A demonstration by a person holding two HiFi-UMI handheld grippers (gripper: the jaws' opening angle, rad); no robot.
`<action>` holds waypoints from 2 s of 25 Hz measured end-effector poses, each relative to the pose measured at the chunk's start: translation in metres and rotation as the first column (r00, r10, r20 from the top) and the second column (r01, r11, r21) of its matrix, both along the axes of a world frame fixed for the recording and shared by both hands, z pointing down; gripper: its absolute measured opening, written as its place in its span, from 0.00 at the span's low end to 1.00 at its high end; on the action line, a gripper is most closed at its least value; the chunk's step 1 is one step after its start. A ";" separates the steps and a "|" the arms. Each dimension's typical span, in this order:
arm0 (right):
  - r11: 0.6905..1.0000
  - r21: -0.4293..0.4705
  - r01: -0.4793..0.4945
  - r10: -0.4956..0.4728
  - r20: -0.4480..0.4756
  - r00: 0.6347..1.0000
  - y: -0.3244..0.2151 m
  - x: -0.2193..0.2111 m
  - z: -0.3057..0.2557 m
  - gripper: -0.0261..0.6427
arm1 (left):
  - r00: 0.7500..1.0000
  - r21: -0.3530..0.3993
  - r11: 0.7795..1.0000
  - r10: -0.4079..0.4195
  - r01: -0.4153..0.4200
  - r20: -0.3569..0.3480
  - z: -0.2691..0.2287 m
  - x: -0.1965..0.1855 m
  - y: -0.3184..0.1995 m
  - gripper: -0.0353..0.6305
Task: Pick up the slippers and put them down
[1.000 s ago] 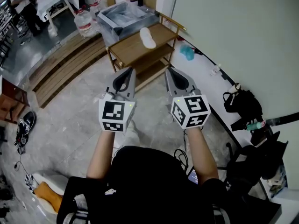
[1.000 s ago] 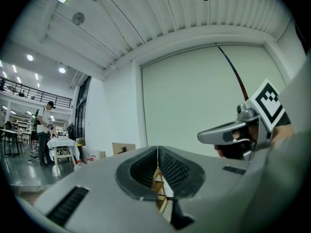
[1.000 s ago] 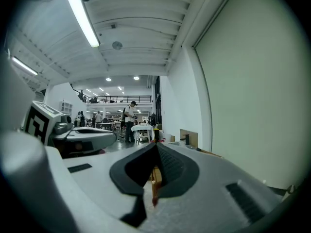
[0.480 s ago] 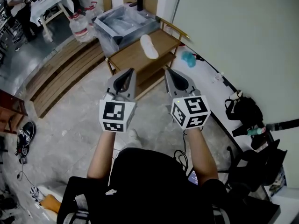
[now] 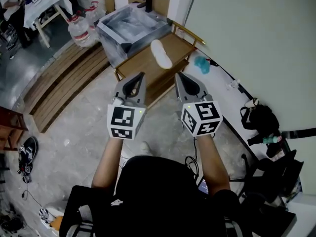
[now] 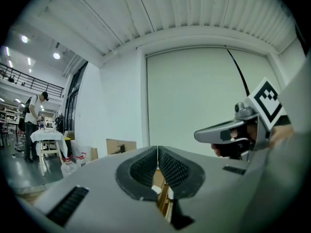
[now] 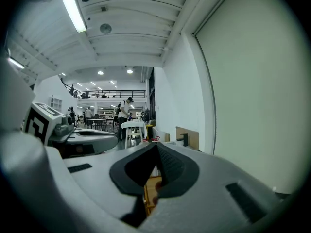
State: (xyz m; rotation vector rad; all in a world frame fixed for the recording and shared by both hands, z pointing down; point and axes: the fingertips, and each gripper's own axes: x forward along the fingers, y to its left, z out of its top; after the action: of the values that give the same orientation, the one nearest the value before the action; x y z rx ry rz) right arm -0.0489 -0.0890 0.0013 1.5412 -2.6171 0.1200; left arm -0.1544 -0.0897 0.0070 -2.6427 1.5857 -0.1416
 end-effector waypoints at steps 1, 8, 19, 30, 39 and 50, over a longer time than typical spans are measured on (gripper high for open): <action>1.000 -0.001 -0.007 0.007 0.000 1.000 -0.007 -0.003 0.001 0.03 | 1.000 0.000 1.000 0.005 -0.005 0.003 0.001 -0.003 -0.007 0.06; 0.999 -0.017 -0.039 0.039 -0.021 0.999 -0.034 -0.014 0.019 0.03 | 0.999 -0.021 0.999 0.036 -0.036 0.000 0.019 -0.018 -0.034 0.06; 0.994 -0.079 -0.073 0.072 -0.023 0.997 -0.079 0.014 0.049 0.03 | 0.998 -0.065 0.996 0.066 -0.065 0.016 0.042 0.004 -0.077 0.06; 0.987 -0.159 -0.017 0.014 -0.017 1.000 -0.171 0.044 0.088 0.03 | 0.997 -0.119 0.993 0.015 -0.005 0.078 0.074 0.036 -0.164 0.06; 0.976 -0.218 0.017 -0.023 -0.024 0.999 -0.250 0.064 0.118 0.03 | 0.996 -0.179 0.984 0.000 0.016 0.087 0.104 0.062 -0.239 0.06; 0.935 -0.345 0.075 -0.098 -0.050 0.994 -0.312 0.063 0.185 0.03 | 0.993 -0.293 0.954 -0.032 0.065 0.116 0.167 0.067 -0.294 0.06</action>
State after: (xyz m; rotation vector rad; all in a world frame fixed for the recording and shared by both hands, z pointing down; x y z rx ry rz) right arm 0.0145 -0.4006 0.1861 1.2867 -2.4431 0.4822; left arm -0.0877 -0.3834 0.1737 -2.7505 1.7131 -0.5607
